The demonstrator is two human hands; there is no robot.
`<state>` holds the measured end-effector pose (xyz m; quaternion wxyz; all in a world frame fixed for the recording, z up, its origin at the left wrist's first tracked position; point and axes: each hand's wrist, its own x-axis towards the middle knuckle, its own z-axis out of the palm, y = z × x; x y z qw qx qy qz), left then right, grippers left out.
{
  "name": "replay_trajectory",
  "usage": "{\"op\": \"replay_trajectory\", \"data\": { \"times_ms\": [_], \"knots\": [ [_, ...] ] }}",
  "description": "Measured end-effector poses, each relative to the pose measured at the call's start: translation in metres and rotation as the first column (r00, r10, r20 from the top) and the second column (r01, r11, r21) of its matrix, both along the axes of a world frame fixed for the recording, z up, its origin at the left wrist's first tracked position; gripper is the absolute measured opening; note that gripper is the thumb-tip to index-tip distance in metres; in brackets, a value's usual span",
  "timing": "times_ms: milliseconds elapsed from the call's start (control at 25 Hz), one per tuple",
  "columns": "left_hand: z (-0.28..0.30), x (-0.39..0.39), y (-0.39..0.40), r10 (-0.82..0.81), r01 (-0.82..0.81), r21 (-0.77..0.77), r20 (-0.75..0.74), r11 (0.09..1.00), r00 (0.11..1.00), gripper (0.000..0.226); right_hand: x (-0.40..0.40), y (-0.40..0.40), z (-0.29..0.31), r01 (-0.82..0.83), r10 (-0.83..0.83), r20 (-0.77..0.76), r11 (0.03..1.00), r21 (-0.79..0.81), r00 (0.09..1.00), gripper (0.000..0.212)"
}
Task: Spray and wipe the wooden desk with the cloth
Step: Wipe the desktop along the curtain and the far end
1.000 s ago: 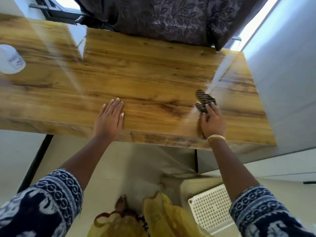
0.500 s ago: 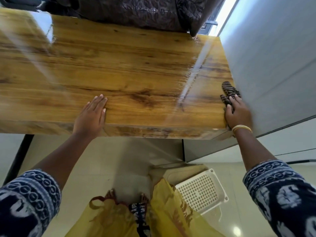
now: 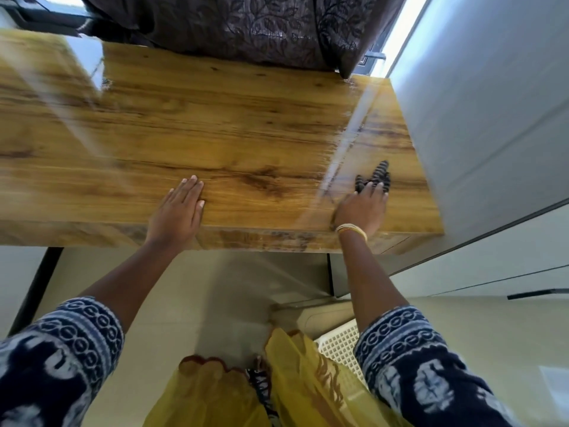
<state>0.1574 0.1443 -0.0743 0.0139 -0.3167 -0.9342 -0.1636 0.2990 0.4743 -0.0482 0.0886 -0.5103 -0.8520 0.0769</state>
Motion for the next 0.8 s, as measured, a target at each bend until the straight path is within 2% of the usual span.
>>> {"op": "replay_trajectory", "data": {
  "times_ms": [120,240,520,800],
  "knots": [
    [0.004,-0.004,-0.01,-0.073,0.074,-0.018,0.038,0.997,0.997,0.051,-0.027,-0.065,-0.005,-0.089,0.088,-0.012,0.996,-0.024,0.996,0.054],
    [0.009,-0.012,-0.049,-0.093,0.093,-0.065,-0.006,0.994,0.996,0.056,-0.062,-0.135,-0.008,-0.163,0.161,-0.055,0.986,-0.029,0.985,0.054],
    [0.022,-0.074,-0.236,0.072,-0.082,-0.229,-0.051,0.97,0.996,0.063,-0.15,-0.302,-0.008,-0.302,0.301,-0.04,0.953,-0.037,0.953,0.055],
    [0.025,-0.126,-0.385,0.37,-0.361,-0.276,-0.023,0.891,0.929,0.065,-0.226,-0.449,-0.009,-0.427,0.429,-0.001,0.901,-0.074,0.903,0.058]
  ]
}}
